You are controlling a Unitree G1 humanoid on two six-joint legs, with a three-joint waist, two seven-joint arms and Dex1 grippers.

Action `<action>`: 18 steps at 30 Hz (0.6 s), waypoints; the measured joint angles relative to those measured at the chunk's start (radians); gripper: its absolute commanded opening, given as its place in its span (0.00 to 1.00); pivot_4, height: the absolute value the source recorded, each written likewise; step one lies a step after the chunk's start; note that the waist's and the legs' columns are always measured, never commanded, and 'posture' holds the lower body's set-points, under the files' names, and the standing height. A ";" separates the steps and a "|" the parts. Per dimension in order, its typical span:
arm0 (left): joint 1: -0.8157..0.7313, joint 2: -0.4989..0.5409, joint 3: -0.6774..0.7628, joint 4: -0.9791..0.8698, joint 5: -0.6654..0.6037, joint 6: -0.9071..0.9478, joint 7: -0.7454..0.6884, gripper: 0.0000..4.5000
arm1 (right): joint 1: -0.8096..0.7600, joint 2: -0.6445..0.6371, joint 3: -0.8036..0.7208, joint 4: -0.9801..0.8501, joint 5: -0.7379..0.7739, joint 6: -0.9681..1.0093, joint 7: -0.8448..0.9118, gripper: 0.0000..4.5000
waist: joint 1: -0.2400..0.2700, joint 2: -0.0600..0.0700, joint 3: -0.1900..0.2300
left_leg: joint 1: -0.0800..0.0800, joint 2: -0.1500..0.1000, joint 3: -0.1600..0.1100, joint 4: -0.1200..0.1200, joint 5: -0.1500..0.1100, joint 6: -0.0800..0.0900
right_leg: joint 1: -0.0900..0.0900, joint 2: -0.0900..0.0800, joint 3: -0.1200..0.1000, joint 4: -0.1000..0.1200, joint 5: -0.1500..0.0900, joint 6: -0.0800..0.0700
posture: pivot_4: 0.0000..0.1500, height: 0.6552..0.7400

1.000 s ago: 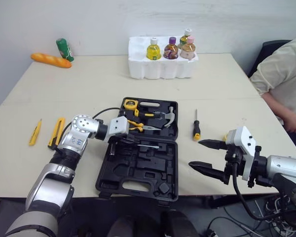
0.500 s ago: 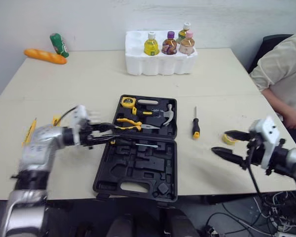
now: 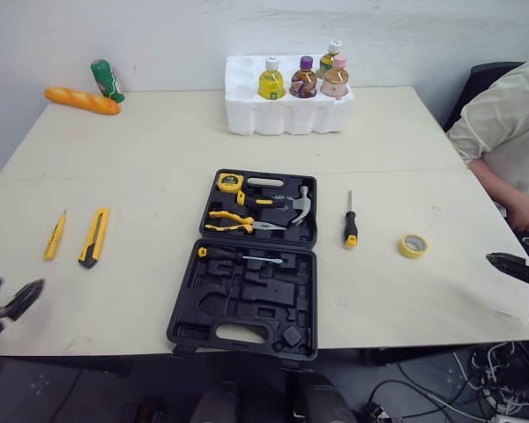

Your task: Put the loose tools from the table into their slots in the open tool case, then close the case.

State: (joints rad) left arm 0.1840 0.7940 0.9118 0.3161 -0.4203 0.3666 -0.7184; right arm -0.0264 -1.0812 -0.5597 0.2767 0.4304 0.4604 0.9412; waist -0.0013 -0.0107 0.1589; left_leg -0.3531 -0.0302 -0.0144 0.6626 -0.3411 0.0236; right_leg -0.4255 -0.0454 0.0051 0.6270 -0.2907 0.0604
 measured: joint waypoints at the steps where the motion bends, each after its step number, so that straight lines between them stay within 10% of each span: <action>1: 0.004 0.017 0.021 0.029 0.003 -0.015 0.017 0.99 | -0.015 -0.005 0.002 0.026 -0.010 -0.008 0.002 1.00 | 0.000 0.000 0.000 | 0.000 0.000 0.000 -0.001 0.000 0.000 | 0.000 0.000 0.000 0.000 0.000 0.000 | 1.00 0.96; 12: -0.042 0.042 -0.083 0.025 0.024 -0.015 0.063 0.99 | -0.064 0.024 0.031 0.051 -0.027 -0.044 -0.002 1.00 | -0.001 0.002 0.001 | -0.001 0.000 0.001 -0.003 0.000 0.000 | -0.001 -0.002 -0.001 -0.001 0.000 0.000 | 1.00 0.96; 18: -0.121 0.037 -0.233 -0.217 -0.067 0.110 -0.011 0.99 | 0.029 0.116 -0.019 -0.220 0.024 0.040 -0.062 1.00 | 0.000 0.003 0.001 | -0.001 0.001 0.001 -0.003 0.000 -0.001 | -0.001 -0.002 -0.001 -0.001 0.000 0.000 | 1.00 0.96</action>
State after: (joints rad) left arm 0.0630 0.8312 0.6789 0.0991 -0.4872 0.4767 -0.7296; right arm 0.0027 -0.9649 -0.5782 0.0564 0.4543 0.5005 0.8794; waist -0.0009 -0.0081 0.1604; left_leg -0.3542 -0.0297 -0.0134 0.6595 -0.3409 0.0230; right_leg -0.4261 -0.0472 0.0039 0.6264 -0.2906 0.0606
